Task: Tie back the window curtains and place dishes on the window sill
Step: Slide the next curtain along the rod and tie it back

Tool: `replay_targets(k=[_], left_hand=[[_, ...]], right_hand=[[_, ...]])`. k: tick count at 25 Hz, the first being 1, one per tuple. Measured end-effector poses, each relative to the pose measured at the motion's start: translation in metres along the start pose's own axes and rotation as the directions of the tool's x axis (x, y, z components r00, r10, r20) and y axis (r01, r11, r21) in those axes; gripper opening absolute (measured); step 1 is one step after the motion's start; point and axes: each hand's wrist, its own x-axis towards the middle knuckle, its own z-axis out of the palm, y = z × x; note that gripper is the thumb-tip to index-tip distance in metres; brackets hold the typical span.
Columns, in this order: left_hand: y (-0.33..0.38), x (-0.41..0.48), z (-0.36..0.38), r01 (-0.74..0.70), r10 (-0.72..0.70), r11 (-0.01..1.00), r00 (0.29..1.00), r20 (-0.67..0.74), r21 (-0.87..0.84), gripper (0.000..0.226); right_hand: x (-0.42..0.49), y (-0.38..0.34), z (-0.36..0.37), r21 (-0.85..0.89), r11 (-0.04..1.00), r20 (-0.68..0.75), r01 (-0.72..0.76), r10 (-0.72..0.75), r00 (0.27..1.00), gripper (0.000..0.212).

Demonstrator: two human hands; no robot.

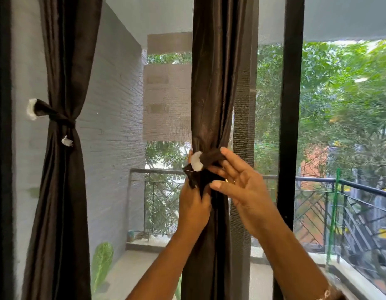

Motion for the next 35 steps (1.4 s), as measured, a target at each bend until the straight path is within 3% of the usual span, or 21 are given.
replay_targets(k=[2,4,7,9,12,14,15,17,19,22,25,28,35], left_hand=[[-0.002,-0.003,-0.001,-0.028,0.028,0.998,1.0,0.007,0.059,0.044],[-0.007,-0.006,-0.006,-0.083,0.085,0.995,0.996,-0.025,0.05,0.047],[-0.008,-0.007,-0.012,-0.251,0.248,0.94,0.968,0.04,0.233,0.06],[-0.002,-0.011,-0.019,-0.318,0.304,0.914,0.948,0.092,0.254,0.064],[0.016,-0.012,-0.038,-0.33,0.346,0.931,0.934,-0.092,0.153,0.055],[0.033,-0.005,-0.048,-0.385,0.431,0.889,0.886,-0.172,0.247,0.058],[0.041,0.003,-0.052,-0.403,0.46,0.86,0.878,-0.134,0.315,0.059],[0.055,0.016,-0.056,-0.385,0.426,0.835,0.905,-0.019,0.392,0.046],[0.059,0.024,-0.06,-0.399,0.414,0.859,0.91,0.023,0.323,0.023],[0.057,0.033,-0.064,-0.452,0.45,0.867,0.891,0.058,0.211,0.013],[0.06,0.037,-0.062,-0.429,0.422,0.896,0.903,0.082,0.116,0.016],[0.062,0.037,-0.063,-0.385,0.379,0.922,0.919,0.11,0.04,0.019],[0.069,0.043,-0.072,-0.21,0.207,0.978,0.938,0.278,-0.021,0.017]], right_hand=[[0.001,0.003,0.012,-0.238,0.971,0.042,-0.007,0.018,0.999,0.094],[0.002,0.006,0.022,-0.427,0.904,0.014,-0.01,0.017,1.0,0.103],[0.007,0.013,0.028,-0.586,0.81,-0.136,0.031,-0.136,0.981,0.076],[0.009,0.013,0.029,-0.635,0.771,-0.232,0.048,-0.25,0.94,0.057],[0.007,0.01,0.03,-0.694,0.718,-0.255,0.049,-0.309,0.916,0.051],[0.005,0.01,0.031,-0.737,0.673,-0.222,0.062,-0.327,0.918,0.051],[0.005,0.011,0.031,-0.751,0.656,-0.206,0.073,-0.338,0.918,0.051],[0.005,0.011,0.031,-0.755,0.647,-0.183,0.105,-0.361,0.914,0.051],[0.005,0.01,0.033,-0.75,0.644,-0.149,0.152,-0.388,0.91,0.048],[0.0,0.012,0.033,-0.767,0.601,-0.146,0.225,-0.504,0.852,0.04],[-0.007,0.012,0.033,-0.821,0.45,-0.036,0.351,-0.655,0.755,0.026],[-0.012,0.005,0.036,-0.837,0.299,0.147,0.458,-0.684,0.715,0.027],[0.028,-0.021,0.02,-0.832,0.454,-0.082,0.319,-0.67,0.738,0.025]])
